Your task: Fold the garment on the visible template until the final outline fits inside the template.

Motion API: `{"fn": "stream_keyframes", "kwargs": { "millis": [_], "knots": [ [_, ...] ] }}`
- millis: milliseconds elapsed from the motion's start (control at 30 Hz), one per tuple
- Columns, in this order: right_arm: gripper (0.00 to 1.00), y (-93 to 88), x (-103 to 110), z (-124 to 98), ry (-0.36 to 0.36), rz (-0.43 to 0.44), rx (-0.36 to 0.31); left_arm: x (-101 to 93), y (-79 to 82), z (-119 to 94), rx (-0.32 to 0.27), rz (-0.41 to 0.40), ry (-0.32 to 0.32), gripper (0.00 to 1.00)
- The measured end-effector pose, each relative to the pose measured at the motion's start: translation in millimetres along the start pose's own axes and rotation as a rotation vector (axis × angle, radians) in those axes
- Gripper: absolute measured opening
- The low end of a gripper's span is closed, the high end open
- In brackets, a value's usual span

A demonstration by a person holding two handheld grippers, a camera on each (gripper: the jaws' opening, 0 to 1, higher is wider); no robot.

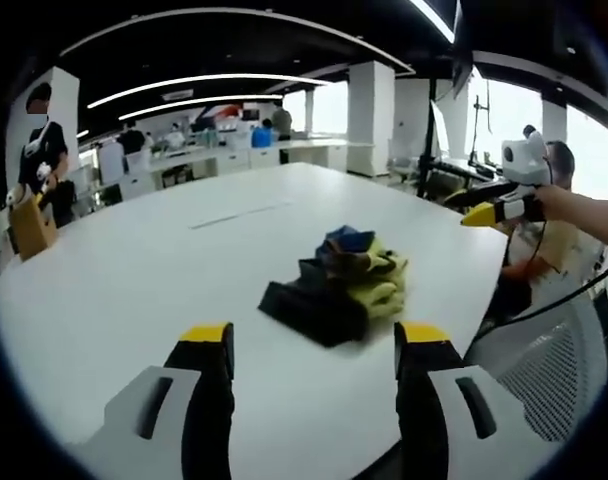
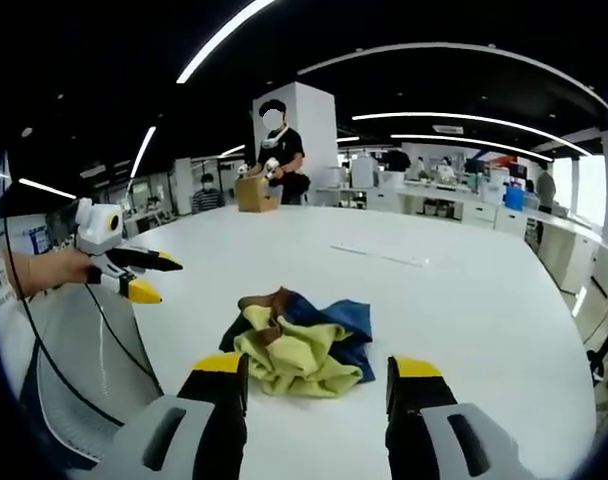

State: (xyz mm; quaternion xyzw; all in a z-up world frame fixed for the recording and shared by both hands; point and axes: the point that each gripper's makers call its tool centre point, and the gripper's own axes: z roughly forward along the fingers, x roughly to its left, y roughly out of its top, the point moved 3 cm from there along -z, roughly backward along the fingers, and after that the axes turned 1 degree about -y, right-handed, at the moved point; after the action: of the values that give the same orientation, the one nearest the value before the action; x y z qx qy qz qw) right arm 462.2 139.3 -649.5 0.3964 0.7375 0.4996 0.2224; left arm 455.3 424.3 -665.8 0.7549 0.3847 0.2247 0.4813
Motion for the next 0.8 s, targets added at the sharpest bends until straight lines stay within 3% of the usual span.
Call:
{"fn": "stream_keyframes", "kwargs": {
  "millis": [267,800],
  "knots": [
    [0.45,-0.8,4,18,0.051,-0.032,0.018,-4.2,2.3,17,-0.004,0.032,-0.045,0.48],
    [0.37,5.7,1,58,0.134,-0.036,0.029,-11.3,0.6,47,0.006,0.044,-0.114,0.38]
  ]
}}
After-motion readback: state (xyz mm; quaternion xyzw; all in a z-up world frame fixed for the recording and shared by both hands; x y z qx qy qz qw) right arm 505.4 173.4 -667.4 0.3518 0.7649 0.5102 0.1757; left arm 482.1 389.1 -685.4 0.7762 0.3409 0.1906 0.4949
